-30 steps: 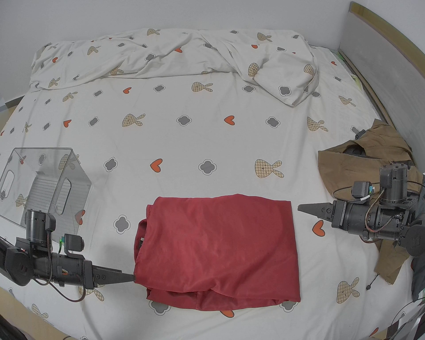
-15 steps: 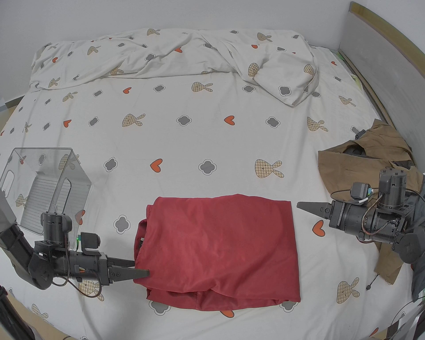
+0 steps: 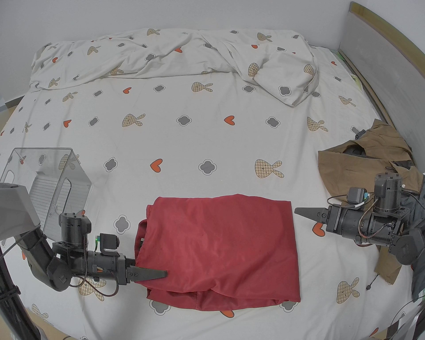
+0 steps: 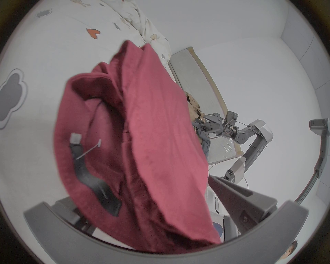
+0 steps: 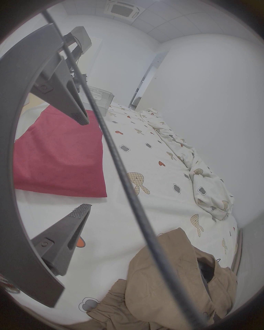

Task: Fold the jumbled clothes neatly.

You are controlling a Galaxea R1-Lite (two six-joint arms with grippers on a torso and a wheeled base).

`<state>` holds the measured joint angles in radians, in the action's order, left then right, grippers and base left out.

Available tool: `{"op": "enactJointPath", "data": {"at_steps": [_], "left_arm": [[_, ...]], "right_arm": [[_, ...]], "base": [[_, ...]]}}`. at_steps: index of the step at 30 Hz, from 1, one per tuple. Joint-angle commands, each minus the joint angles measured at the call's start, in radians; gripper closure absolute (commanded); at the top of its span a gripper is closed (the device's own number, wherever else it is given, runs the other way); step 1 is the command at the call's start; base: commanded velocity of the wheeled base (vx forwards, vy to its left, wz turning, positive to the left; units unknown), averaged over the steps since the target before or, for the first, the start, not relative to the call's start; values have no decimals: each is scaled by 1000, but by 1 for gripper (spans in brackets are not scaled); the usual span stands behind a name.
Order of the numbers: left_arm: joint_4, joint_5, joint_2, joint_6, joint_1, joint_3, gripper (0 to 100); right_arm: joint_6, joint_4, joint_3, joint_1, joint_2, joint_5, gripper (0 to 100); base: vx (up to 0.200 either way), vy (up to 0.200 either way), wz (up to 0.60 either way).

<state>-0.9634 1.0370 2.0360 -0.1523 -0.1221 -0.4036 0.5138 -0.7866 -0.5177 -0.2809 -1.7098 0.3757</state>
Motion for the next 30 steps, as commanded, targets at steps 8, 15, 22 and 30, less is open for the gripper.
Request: {"op": "enactJointPath", "data": {"at_steps": [8, 15, 22, 30], "left_arm": [[-1, -2, 17, -38, -57, -64, 0], [-1, -2, 15, -47, -106, -78, 0], [-1, 0, 29, -42, -129, -77, 0], [-34, 0, 61, -39, -145, -64, 0]], "right_arm": [[0, 0, 1, 11, -21, -1, 0], [0, 0, -5, 23, -28, -1, 0], [2, 1, -7, 45, -31, 0, 0], [0, 0, -24, 78, -123, 100, 0]], "base": [[0, 0, 0], [0, 0, 0], [0, 0, 0], [0, 0, 0]]}}
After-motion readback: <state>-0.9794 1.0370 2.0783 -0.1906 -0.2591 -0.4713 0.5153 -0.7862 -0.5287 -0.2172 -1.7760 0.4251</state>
